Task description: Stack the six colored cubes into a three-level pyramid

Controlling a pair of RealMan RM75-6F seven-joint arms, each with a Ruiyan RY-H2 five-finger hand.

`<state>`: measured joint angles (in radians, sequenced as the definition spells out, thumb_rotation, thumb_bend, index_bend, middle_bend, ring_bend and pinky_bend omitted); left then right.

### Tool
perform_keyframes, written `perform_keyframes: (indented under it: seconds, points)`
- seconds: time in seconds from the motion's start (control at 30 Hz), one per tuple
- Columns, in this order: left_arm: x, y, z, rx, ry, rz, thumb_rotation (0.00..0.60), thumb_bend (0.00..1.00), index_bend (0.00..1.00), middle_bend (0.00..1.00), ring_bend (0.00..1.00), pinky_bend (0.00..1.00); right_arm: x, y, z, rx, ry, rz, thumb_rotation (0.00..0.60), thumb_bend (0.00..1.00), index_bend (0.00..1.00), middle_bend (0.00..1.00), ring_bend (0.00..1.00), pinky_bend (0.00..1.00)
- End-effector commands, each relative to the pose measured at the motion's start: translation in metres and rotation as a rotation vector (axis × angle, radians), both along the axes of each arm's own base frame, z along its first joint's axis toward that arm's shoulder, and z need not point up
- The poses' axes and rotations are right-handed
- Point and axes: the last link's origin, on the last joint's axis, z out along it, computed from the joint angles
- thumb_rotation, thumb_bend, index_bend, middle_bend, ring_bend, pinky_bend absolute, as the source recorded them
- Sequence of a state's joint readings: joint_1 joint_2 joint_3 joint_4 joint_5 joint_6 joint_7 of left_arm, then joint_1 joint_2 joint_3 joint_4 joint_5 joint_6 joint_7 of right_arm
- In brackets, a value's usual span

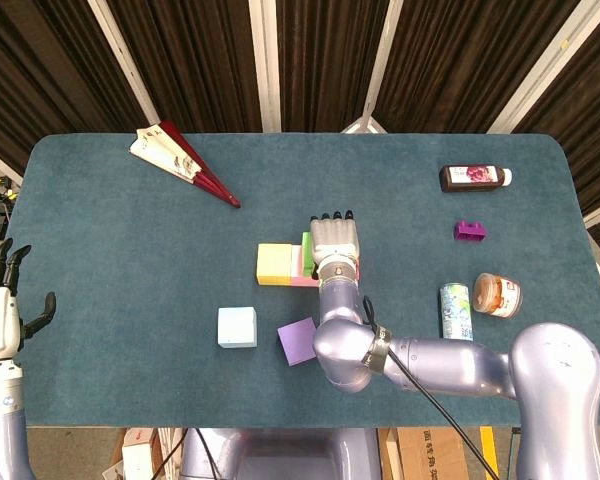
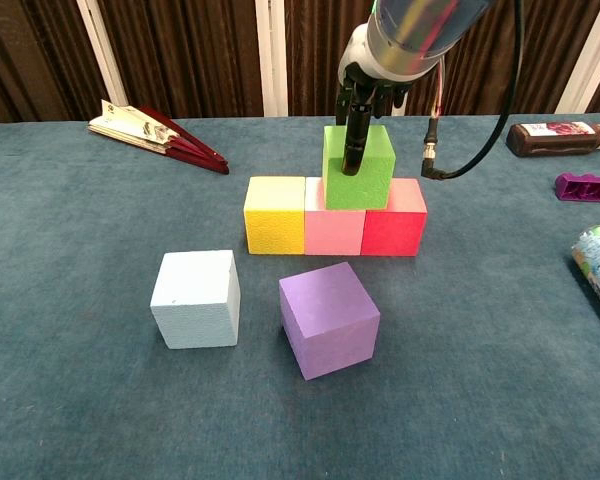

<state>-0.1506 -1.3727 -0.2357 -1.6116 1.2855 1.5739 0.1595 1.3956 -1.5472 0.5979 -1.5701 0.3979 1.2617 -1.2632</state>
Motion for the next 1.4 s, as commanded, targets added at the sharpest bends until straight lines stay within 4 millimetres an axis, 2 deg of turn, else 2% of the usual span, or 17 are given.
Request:
perform_keyframes:
  seconds: [0.03, 0.33, 0.57, 0.67, 0.8, 0.83, 0.87, 0.97, 1.03, 1.07, 1.23, 1.33, 1.37, 1.4]
  points:
    - [0.000, 0.000, 0.000, 0.000, 0.000, 0.001, 0.600, 0.48, 0.16, 0.02, 0.00, 0.00, 0.001, 0.001, 0.000, 0.006, -0.001, -0.002, 0.600, 0.26, 0.13, 0.13, 0.07, 0.00]
    - [0.000, 0.001, 0.000, 0.001, 0.003, 0.003, 0.600, 0.48, 0.16, 0.02, 0.00, 0.00, 0.002, 0.001, 0.004, 0.011, -0.017, -0.001, 0.600, 0.26, 0.00, 0.04, 0.03, 0.00]
    - [0.000, 0.002, -0.001, 0.003, 0.010, -0.003, 0.600, 0.48, 0.15, 0.01, 0.00, 0.00, 0.004, 0.005, 0.016, -0.001, -0.036, 0.019, 0.600, 0.26, 0.00, 0.01, 0.02, 0.00]
    - [0.001, 0.003, -0.002, 0.009, 0.008, -0.012, 0.600, 0.47, 0.15, 0.01, 0.00, 0.00, 0.002, 0.009, 0.030, -0.020, -0.040, 0.032, 0.600, 0.25, 0.00, 0.01, 0.01, 0.00]
    - [0.001, 0.003, -0.002, 0.010, 0.013, -0.025, 0.600, 0.42, 0.15, 0.01, 0.00, 0.00, -0.011, 0.024, 0.061, -0.067, -0.048, 0.056, 0.600, 0.20, 0.00, 0.01, 0.01, 0.00]
    - [0.002, 0.002, -0.004, -0.004, 0.008, -0.031, 0.600, 0.41, 0.15, 0.01, 0.00, 0.00, -0.027, 0.031, 0.087, -0.138, -0.047, 0.046, 0.600, 0.18, 0.00, 0.01, 0.01, 0.00]
    - [0.003, 0.001, -0.004, -0.012, 0.002, -0.036, 0.600, 0.39, 0.15, 0.01, 0.00, 0.00, -0.038, 0.041, 0.103, -0.175, -0.061, 0.053, 0.600, 0.17, 0.00, 0.01, 0.01, 0.00]
    - [0.004, -0.001, -0.003, -0.025, -0.002, -0.046, 0.600, 0.37, 0.14, 0.01, 0.00, 0.00, -0.066, 0.059, 0.130, -0.253, -0.091, 0.072, 0.600, 0.15, 0.00, 0.01, 0.01, 0.00]
    - [0.005, -0.002, -0.004, -0.044, -0.011, -0.059, 0.600, 0.35, 0.14, 0.01, 0.00, 0.00, -0.096, 0.075, 0.150, -0.335, -0.108, 0.062, 0.600, 0.13, 0.00, 0.01, 0.01, 0.00]
    - [0.006, -0.003, -0.005, -0.050, -0.013, -0.062, 0.600, 0.35, 0.14, 0.01, 0.00, 0.00, -0.103, 0.078, 0.153, -0.353, -0.113, 0.063, 0.600, 0.13, 0.00, 0.01, 0.01, 0.00]
    - [0.009, -0.007, -0.011, -0.128, 0.008, -0.068, 0.600, 0.35, 0.13, 0.01, 0.00, 0.00, -0.172, 0.113, 0.174, -0.479, -0.224, 0.034, 0.600, 0.13, 0.00, 0.01, 0.00, 0.00]
    - [0.013, -0.008, -0.013, -0.145, 0.015, -0.075, 0.600, 0.35, 0.13, 0.01, 0.00, 0.00, -0.200, 0.124, 0.179, -0.513, -0.229, 0.051, 0.600, 0.13, 0.00, 0.01, 0.00, 0.00]
    - [0.014, -0.008, -0.013, -0.155, 0.022, -0.080, 0.600, 0.35, 0.13, 0.01, 0.00, 0.00, -0.216, 0.130, 0.181, -0.526, -0.204, 0.060, 0.600, 0.13, 0.00, 0.01, 0.00, 0.00]
    - [0.015, -0.008, -0.013, -0.160, 0.025, -0.080, 0.600, 0.35, 0.13, 0.01, 0.00, 0.00, -0.222, 0.133, 0.181, -0.530, -0.200, 0.073, 0.600, 0.13, 0.00, 0.01, 0.00, 0.00]
